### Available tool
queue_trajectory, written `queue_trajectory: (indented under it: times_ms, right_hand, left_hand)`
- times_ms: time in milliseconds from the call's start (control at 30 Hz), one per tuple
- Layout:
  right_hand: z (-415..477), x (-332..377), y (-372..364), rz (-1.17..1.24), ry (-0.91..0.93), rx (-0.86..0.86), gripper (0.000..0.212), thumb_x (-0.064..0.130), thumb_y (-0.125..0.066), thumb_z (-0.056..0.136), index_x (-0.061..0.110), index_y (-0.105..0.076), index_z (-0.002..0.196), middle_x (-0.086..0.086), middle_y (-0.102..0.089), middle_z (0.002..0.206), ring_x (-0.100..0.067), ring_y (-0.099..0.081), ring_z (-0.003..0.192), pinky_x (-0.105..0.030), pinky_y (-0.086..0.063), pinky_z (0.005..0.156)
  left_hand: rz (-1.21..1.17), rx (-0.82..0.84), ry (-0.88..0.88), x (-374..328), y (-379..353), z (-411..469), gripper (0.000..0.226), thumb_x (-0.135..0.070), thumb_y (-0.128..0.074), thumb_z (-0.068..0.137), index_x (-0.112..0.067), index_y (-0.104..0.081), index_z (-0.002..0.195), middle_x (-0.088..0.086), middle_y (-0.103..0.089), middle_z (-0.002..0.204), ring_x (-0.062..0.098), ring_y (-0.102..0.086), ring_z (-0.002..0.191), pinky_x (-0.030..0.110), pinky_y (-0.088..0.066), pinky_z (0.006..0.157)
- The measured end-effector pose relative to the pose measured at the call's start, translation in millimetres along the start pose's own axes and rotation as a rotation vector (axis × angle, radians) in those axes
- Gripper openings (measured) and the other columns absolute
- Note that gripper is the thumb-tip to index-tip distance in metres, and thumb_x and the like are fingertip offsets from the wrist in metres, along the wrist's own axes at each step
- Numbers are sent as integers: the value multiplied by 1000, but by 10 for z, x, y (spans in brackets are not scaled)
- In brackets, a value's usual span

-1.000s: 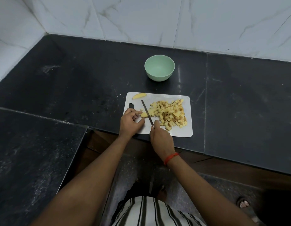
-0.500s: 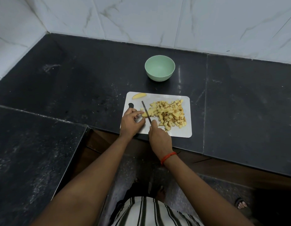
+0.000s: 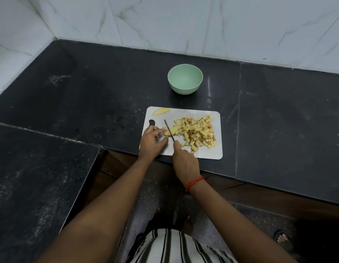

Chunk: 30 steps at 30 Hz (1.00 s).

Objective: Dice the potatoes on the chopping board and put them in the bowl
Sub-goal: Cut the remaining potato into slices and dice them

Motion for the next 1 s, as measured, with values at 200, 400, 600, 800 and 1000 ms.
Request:
queue_trajectory:
  times_ms: [200, 400, 600, 800, 1000]
  right_hand:
    - [-281, -89, 82, -42, 16, 88, 30, 15, -32, 106, 14, -36, 135, -11, -68, 98, -33, -68, 81, -35, -36, 57]
    - [-497, -341, 63, 32, -53, 70, 19, 27, -30, 108, 19, -36, 123, -4, -67, 89, -30, -69, 75, -38, -47, 57]
    - [-279, -189, 52, 143, -57, -40, 25, 34, -30, 108, 18, -39, 125, -4, -69, 83, -32, -68, 72, -39, -48, 59]
    - [-48, -77, 11, 94, -26, -36, 36, 34, -29, 109, 15, -38, 138, -7, -70, 87, -31, -68, 75, -34, -36, 56]
    - [-25, -72, -7, 100, -33, -29, 30, 29, -34, 108, 18, -35, 136, -7, -70, 84, -33, -67, 73, -35, -35, 56]
  left_hand:
    - [-6, -11, 2, 0, -6, -1, 28, -16, -79, 83, -16, -78, 111, -8, -58, 95, 3, -58, 87, 12, -46, 75]
    - [-24, -44, 12, 17, -21, -2, 34, -19, -81, 83, -14, -75, 116, -6, -56, 98, 1, -56, 87, 6, -42, 74]
    - [-22, -62, 12, 22, -35, -16, 25, -24, -82, 84, -16, -77, 107, -7, -57, 97, 2, -57, 85, 7, -42, 71]
    - [2, -35, -24, 46, -40, 9, 27, -29, -77, 89, -17, -77, 113, -9, -56, 96, 9, -58, 90, 22, -51, 79]
    - [20, -34, -33, 49, -42, 8, 28, -30, -77, 89, -17, -78, 114, -8, -55, 96, 11, -56, 91, 23, -49, 79]
Point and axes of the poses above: each hand's wrist, its own z-axis towards the middle knuckle, its own y-axis out of the back of the hand, x = y × z, the point moved 1 cm from there along z, towards the middle knuckle
